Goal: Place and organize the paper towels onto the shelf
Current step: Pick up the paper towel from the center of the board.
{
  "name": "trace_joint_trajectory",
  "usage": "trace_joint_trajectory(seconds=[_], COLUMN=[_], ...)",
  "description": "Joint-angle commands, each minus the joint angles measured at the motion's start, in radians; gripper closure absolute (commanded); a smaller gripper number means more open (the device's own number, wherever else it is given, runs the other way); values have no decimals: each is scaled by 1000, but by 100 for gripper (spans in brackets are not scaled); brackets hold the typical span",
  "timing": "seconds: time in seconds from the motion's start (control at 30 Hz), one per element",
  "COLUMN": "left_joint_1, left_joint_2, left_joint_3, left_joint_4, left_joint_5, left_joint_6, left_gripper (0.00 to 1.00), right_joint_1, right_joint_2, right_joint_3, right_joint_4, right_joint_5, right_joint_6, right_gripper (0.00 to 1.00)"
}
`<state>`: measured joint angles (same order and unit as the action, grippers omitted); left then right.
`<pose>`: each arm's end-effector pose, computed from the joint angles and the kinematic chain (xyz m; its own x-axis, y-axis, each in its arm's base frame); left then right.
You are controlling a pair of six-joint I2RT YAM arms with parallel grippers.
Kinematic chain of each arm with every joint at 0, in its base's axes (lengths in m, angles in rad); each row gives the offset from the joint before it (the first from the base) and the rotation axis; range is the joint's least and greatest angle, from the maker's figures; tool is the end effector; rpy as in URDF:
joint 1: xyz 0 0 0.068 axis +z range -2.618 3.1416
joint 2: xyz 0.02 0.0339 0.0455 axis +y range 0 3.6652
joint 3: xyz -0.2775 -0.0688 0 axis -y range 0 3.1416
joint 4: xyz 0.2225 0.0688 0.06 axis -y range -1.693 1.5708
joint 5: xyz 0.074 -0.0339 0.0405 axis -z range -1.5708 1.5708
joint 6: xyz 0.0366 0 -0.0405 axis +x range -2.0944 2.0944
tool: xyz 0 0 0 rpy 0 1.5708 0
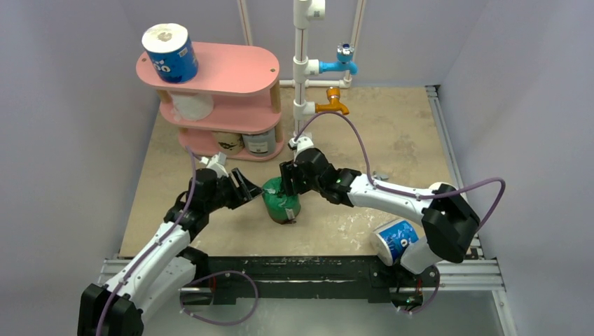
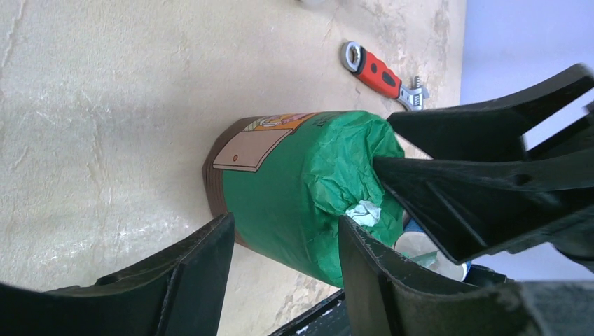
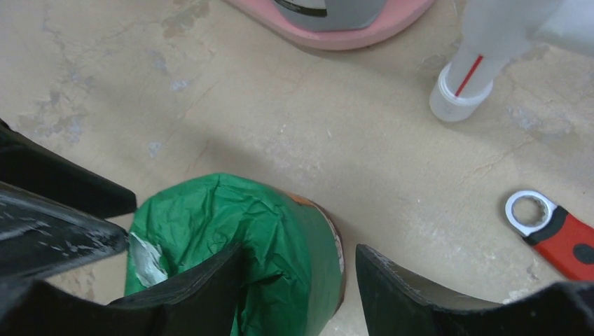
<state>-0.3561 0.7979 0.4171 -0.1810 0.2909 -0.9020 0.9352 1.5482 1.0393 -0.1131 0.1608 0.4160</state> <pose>0.1345 -0.0612 0.2271 -0.7501 -0.5229 -0.4049 -0.0436 0.6500 -0.7587 0.1987 0.2595 0.2708 -0.6062 -0.1498 -0.7811 -0.5161 0.8213 0.2431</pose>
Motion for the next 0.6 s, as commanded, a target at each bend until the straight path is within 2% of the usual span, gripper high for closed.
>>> trace_joint_trajectory(seconds=[0.0, 0.27, 0.43, 0.57], left_joint_1=[-5, -17, -121, -201], left_joint_2=[-36, -67, -114, -135], left_joint_3=[34, -1, 14, 11], left_joint_4=[28, 87, 92, 26], left_joint_5=[-15, 99, 127, 68], left_joint_6=[-5, 16, 109, 148], left_gripper=[45, 45, 45, 46], right_joint_1=[-1, -2, -9, -9], right_joint_2=[-44, -26, -26, -32], right_joint_3=[-51, -59, -58, -55], right_joint_4=[35, 42, 39, 37], right_joint_5=[-21, -2, -8, -13], right_joint_6=[4, 21, 33, 33], right_gripper=[42, 44, 44, 44])
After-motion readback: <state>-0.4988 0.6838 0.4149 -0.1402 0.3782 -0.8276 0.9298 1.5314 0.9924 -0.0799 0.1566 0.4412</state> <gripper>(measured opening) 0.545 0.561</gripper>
